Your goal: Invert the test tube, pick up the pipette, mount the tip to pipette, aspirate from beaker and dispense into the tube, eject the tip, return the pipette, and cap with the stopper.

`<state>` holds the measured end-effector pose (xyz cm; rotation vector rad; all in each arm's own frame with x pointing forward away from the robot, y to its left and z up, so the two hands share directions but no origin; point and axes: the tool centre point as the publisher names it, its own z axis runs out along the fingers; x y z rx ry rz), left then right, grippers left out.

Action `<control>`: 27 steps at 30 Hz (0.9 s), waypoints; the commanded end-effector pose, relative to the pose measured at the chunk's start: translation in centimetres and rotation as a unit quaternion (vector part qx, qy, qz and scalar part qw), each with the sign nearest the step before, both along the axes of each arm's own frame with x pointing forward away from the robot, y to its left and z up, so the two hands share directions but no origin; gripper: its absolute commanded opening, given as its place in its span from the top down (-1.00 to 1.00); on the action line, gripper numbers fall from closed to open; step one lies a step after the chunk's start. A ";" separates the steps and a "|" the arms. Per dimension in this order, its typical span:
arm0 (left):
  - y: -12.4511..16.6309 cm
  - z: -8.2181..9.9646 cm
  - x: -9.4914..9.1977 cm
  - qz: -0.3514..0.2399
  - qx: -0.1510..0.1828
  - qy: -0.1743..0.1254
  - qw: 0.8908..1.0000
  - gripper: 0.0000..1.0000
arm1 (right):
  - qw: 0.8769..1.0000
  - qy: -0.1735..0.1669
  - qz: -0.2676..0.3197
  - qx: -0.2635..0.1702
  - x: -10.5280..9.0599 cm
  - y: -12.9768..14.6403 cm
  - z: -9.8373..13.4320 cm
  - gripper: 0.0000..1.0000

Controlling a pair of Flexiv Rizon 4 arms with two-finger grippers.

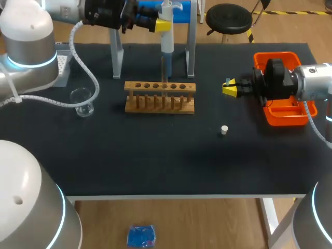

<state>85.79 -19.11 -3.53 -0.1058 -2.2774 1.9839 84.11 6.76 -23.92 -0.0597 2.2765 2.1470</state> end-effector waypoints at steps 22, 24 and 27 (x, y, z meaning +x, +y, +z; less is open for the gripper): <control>0.1 0.1 0.0 -0.001 0.000 0.000 1.000 1.00 | 0.992 -0.117 0.023 -0.030 1.2 5.3 1.6 1.00; 0.1 0.1 0.0 -0.001 0.000 0.000 1.000 1.00 | 0.989 -0.139 0.024 -0.039 1.5 6.3 1.6 1.00; 0.1 0.1 0.0 -0.001 0.000 0.000 1.000 1.00 | 0.985 -0.161 0.029 -0.049 1.7 7.8 1.5 1.00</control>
